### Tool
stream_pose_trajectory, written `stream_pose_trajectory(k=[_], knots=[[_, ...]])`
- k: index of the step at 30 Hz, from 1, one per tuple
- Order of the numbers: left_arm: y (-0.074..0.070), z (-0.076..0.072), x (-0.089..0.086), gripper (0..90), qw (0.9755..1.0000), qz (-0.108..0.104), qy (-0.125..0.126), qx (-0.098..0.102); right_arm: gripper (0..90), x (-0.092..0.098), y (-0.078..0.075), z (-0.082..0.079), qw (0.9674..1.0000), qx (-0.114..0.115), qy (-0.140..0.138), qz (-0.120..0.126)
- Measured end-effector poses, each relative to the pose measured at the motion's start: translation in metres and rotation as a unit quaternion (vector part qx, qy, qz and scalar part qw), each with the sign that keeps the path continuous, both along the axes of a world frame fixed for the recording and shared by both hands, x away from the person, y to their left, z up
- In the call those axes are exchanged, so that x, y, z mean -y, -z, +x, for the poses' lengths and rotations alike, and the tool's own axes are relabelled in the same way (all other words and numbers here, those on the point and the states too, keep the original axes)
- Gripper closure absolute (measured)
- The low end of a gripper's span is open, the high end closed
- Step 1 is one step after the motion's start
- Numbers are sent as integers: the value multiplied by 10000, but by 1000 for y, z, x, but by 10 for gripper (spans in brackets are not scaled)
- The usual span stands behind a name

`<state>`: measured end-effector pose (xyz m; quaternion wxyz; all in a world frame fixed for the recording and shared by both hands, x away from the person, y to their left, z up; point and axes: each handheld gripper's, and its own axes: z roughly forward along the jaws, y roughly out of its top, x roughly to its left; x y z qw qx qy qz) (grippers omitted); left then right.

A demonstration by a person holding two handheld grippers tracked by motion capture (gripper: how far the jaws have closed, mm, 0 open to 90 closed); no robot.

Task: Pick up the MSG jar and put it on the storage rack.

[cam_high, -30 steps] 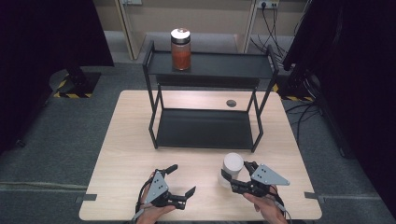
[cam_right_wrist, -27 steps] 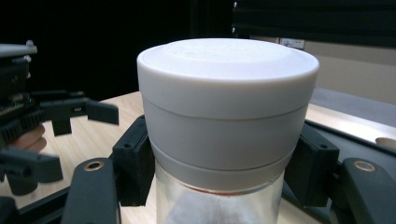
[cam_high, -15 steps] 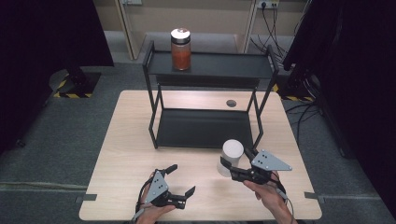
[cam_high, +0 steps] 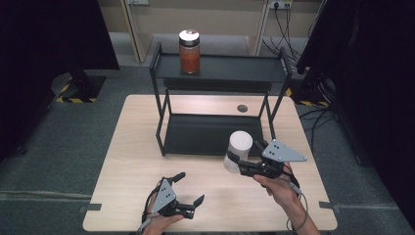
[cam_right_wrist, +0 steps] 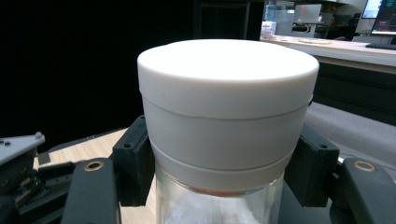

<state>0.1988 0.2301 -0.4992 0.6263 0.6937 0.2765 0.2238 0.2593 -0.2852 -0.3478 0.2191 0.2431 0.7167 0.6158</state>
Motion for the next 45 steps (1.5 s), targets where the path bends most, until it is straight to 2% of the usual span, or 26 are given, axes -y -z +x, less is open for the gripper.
stream_pose_trajectory(k=[20,29,45], knots=[[0,1,-1,14,10000,9,-24,-32,355,-19,-50,29,9999,79,-46,-55],[0,1,-1,14,10000,1,-27,-33,355,-28,-71,42,9999,-14,-86,-98],[0,1,-2,14,10000,-32,-21,-53,355,-42,-110,63,10000,-21,-15,-78]])
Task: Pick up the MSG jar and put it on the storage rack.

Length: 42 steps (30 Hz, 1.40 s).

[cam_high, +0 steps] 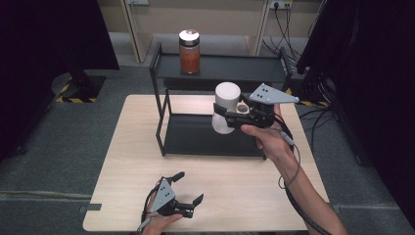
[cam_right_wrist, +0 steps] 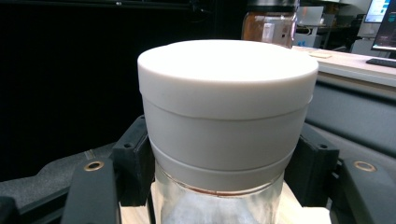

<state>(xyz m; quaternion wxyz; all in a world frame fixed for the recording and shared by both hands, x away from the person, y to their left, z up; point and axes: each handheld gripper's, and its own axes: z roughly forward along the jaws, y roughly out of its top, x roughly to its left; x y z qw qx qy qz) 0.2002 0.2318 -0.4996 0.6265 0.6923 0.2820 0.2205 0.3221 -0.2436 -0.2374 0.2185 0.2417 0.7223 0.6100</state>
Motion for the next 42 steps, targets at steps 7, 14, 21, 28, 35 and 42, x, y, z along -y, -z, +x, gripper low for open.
stream_pose_trajectory(k=[7,14,21,28,35,42], knots=[[0,0,0,14,10000,-1,11,-12,355,-5,-15,9,10000,-35,20,10],[0,0,0,14,10000,-9,16,-10,355,-11,-30,18,10000,-69,63,-12],[0,0,0,14,10000,-21,16,-14,355,-16,-45,25,9999,-67,156,-1],[0,0,-1,14,10000,-25,20,-15,355,-20,-59,32,9995,-73,310,3],[0,0,-1,14,10000,-21,17,-18,355,-23,-69,41,9987,-87,502,22],[-1,0,-2,14,10000,-19,18,-3,355,-30,-80,47,9976,-76,688,-34]])
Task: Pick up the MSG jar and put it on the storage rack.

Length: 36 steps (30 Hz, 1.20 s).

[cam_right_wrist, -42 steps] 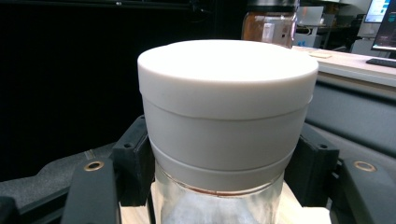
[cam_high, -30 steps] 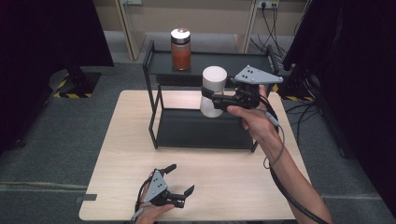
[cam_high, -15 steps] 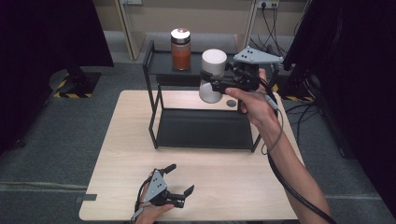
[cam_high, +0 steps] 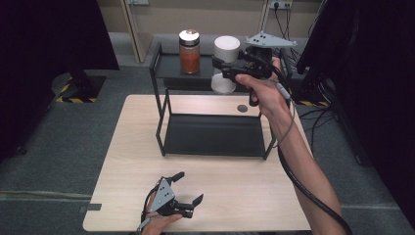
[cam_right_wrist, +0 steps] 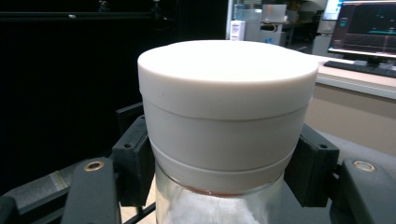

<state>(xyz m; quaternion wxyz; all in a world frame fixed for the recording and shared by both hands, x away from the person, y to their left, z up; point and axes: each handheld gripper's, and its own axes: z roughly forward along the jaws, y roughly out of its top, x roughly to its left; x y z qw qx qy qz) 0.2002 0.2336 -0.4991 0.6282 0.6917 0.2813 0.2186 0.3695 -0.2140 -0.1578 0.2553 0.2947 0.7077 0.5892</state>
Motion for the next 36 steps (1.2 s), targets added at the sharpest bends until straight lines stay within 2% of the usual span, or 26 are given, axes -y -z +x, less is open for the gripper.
stream_pose_trajectory(k=[18,36], knots=[[0,0,0,14,10000,-10,19,2,355,-22,-13,22,9982,31,596,-107],[1,-1,1,14,10000,-31,41,21,355,-41,-4,48,9946,-6,1038,-75]])
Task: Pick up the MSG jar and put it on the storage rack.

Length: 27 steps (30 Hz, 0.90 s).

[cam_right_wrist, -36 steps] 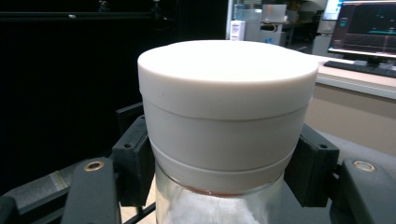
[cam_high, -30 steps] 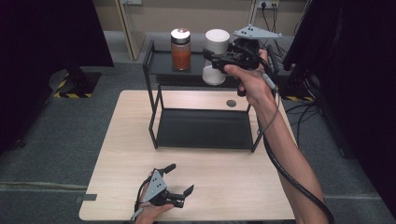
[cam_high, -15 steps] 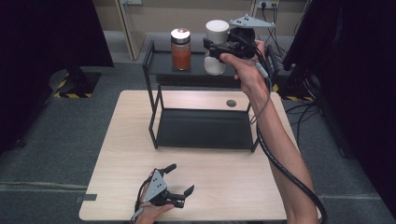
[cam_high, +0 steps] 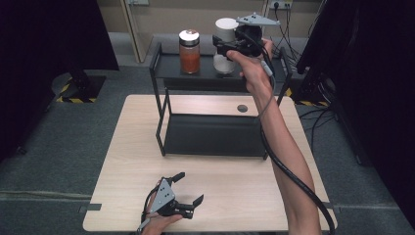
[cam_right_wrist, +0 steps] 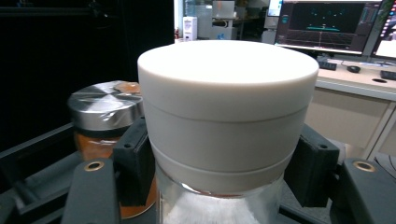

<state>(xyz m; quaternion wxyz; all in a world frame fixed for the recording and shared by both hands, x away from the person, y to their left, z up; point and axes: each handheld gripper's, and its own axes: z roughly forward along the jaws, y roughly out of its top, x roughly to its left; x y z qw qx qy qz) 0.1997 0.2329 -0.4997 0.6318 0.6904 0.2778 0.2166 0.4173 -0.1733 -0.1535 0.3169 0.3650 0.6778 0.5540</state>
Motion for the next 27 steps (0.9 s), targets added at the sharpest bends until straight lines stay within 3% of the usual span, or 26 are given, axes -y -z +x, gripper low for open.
stream_pose_trajectory(k=[17,27], knots=[[-1,-1,0,14,10000,2,23,29,355,-7,12,11,9997,40,227,49],[-1,-1,1,14,10000,11,23,26,354,-4,19,11,9997,79,226,94]])
